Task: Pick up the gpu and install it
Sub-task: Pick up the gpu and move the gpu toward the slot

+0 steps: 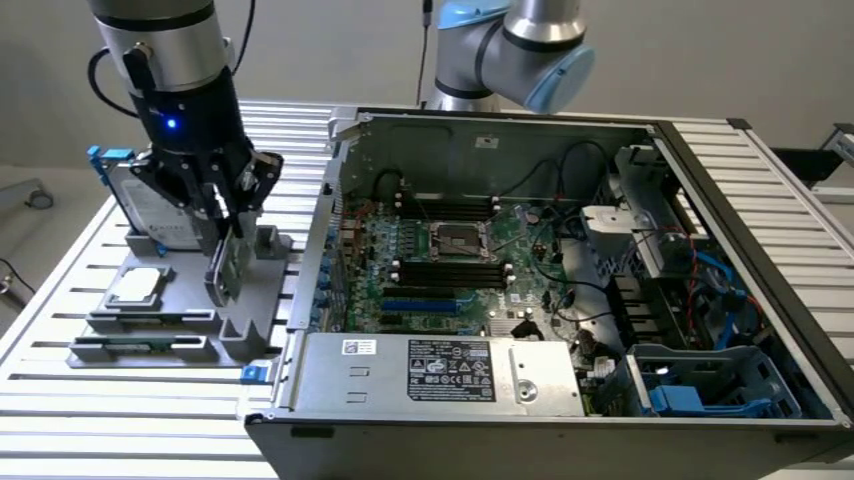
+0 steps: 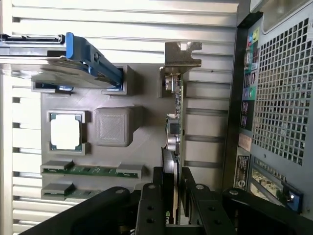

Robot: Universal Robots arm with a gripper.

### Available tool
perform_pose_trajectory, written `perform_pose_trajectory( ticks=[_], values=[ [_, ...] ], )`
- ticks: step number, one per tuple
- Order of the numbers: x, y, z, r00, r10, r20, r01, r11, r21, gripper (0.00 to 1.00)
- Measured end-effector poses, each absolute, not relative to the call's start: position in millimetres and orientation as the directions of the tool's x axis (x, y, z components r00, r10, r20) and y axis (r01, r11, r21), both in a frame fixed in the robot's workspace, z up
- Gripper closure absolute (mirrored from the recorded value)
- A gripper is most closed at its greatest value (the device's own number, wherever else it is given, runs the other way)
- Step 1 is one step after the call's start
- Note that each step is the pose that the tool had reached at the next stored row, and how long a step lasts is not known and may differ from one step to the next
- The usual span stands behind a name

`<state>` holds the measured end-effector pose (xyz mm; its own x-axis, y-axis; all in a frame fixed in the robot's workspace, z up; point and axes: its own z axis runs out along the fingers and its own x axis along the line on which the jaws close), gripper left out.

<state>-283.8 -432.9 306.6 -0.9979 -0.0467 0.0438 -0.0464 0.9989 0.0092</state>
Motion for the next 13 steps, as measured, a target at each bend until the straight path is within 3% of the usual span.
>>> perform_pose_trajectory(
  ticks=[13],
  values=[
    [-268, -433, 370, -0.998, -0.043, 0.044, -0.043, 0.999, 0.009, 0.74]
  ],
)
